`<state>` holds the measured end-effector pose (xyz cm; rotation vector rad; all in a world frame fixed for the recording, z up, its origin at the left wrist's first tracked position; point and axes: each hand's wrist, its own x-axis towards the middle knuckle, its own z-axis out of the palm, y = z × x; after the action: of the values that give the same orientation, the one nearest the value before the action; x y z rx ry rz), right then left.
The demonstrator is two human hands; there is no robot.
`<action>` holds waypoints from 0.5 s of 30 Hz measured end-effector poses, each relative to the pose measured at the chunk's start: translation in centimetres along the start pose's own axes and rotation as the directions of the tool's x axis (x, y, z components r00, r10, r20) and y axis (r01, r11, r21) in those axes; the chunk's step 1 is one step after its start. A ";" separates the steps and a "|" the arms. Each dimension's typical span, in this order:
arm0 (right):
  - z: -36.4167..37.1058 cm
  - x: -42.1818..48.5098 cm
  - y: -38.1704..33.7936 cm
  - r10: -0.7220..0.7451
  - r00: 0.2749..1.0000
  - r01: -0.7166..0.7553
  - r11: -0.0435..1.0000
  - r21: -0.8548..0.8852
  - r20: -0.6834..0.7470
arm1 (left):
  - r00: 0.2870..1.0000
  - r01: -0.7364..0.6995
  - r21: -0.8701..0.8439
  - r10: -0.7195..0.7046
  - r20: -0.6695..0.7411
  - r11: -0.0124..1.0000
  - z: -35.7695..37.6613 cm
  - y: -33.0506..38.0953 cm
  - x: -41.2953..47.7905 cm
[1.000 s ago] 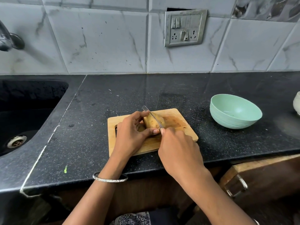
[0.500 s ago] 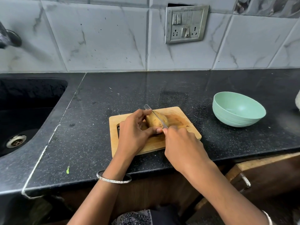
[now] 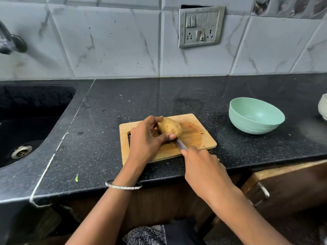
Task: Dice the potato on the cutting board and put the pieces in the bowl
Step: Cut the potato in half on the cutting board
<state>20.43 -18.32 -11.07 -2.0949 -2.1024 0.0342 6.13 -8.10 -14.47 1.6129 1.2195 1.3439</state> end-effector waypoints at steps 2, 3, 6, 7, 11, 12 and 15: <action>0.0 -0.3 0.2 0.019 1.000 -0.019 1.000 -0.004 -0.005 | 1.000 0.011 -0.008 -0.011 0.003 1.000 0.0 0.1 -0.1; -0.1 -0.1 0.2 0.025 1.000 -0.025 1.000 -0.003 -0.009 | 1.000 0.015 -0.014 -0.014 0.005 1.000 -0.1 0.1 -0.1; -0.2 1.2 -0.6 0.019 1.000 -0.019 1.000 -0.022 0.010 | 1.000 0.025 -0.025 -0.025 0.014 0.999 -0.1 0.1 -0.2; -0.1 1.7 -0.8 0.012 1.000 -0.011 1.000 -0.021 0.023 | 0.999 0.030 -0.024 -0.030 0.018 0.999 -0.1 0.1 -0.2; 0.1 2.4 -1.2 0.005 1.000 -0.004 1.000 -0.024 0.023 | 0.999 0.039 -0.024 -0.038 0.022 0.999 -0.2 0.1 -0.2; 0.2 2.4 -1.1 -0.001 1.000 0.002 1.000 -0.024 0.019 | 0.999 0.041 -0.029 -0.040 0.023 0.999 -0.2 0.2 -0.2; 0.5 2.2 -0.9 -0.015 1.000 0.015 0.999 -0.047 0.004 | 0.998 0.068 -0.060 -0.067 0.023 0.996 -0.4 0.1 -0.2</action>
<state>19.50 -16.13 -11.23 -2.1071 -2.1409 -0.0134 5.80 -8.37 -14.41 1.5267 1.1990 1.3065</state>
